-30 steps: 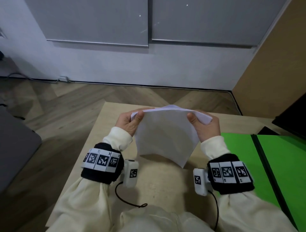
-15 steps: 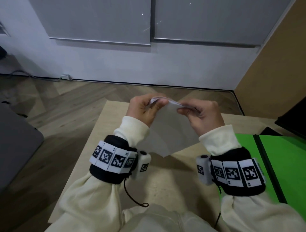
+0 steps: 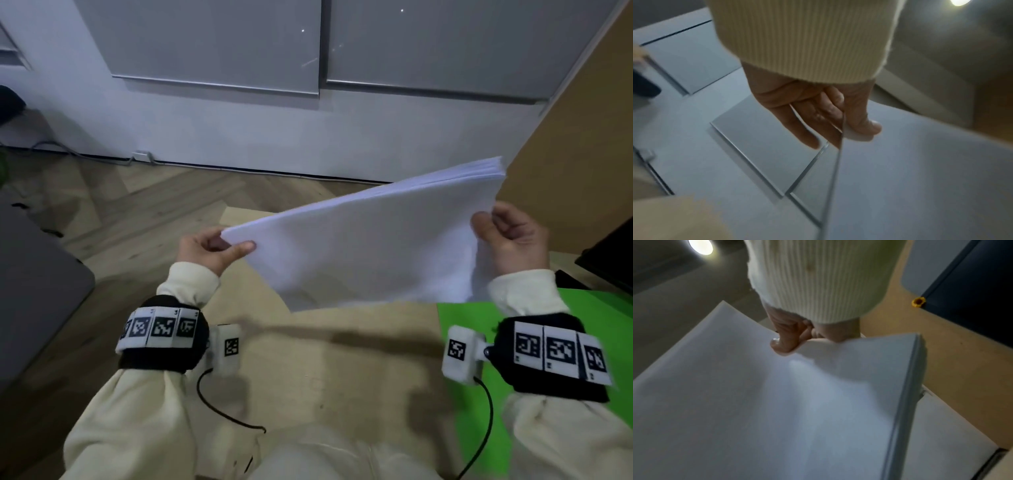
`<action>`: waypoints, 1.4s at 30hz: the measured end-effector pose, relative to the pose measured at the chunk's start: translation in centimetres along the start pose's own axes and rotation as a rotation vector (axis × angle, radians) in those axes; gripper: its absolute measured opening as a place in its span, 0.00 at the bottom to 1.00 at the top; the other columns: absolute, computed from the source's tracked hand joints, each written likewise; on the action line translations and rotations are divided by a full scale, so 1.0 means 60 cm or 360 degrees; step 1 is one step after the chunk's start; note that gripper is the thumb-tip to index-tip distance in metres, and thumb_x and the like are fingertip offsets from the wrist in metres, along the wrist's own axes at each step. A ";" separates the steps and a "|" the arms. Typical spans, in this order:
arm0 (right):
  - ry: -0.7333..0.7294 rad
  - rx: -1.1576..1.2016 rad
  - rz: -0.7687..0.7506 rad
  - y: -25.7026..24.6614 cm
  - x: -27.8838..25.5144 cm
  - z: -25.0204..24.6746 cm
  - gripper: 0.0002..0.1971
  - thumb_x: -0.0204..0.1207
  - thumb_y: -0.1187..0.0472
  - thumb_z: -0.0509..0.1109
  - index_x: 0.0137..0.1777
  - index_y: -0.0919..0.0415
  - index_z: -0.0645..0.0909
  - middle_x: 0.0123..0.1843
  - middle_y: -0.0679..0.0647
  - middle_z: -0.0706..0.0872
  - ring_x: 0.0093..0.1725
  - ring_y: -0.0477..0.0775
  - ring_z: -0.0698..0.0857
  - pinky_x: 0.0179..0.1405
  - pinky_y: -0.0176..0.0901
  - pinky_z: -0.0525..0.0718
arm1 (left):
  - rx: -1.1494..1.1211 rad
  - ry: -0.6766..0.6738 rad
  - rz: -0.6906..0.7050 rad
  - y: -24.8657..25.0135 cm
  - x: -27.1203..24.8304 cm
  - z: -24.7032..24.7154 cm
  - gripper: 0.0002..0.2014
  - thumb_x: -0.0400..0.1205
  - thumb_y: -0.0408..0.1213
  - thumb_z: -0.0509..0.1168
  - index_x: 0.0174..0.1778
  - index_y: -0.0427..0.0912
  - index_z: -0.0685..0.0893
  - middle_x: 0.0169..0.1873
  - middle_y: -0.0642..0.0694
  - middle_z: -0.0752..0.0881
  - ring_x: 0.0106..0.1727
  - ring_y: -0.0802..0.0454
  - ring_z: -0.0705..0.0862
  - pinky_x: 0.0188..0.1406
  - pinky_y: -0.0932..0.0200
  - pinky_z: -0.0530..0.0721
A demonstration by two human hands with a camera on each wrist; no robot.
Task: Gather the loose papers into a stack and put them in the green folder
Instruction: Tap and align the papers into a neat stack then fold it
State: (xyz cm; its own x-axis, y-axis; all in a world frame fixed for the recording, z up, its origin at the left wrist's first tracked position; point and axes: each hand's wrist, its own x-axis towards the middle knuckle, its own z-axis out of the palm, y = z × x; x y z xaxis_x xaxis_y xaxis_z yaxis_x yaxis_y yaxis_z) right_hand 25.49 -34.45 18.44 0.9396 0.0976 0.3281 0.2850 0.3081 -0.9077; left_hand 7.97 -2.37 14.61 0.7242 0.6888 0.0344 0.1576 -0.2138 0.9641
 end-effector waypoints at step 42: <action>-0.0888 -0.1861 0.0119 0.119 -0.056 0.026 0.12 0.67 0.47 0.70 0.44 0.53 0.87 0.34 0.56 0.88 0.44 0.60 0.87 0.45 0.48 0.82 | 0.0446 -0.0276 0.0041 0.022 -0.015 0.122 0.10 0.64 0.36 0.76 0.25 0.58 0.84 0.35 0.40 0.91 0.40 0.41 0.89 0.46 0.52 0.88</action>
State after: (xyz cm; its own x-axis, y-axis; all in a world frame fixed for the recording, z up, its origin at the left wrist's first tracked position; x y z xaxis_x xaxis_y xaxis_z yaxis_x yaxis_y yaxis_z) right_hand 24.11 -31.12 11.24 0.8355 0.5444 0.0744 0.4972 -0.6914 -0.5241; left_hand 12.44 -8.35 13.95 0.8300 0.5577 -0.0109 0.2991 -0.4285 0.8526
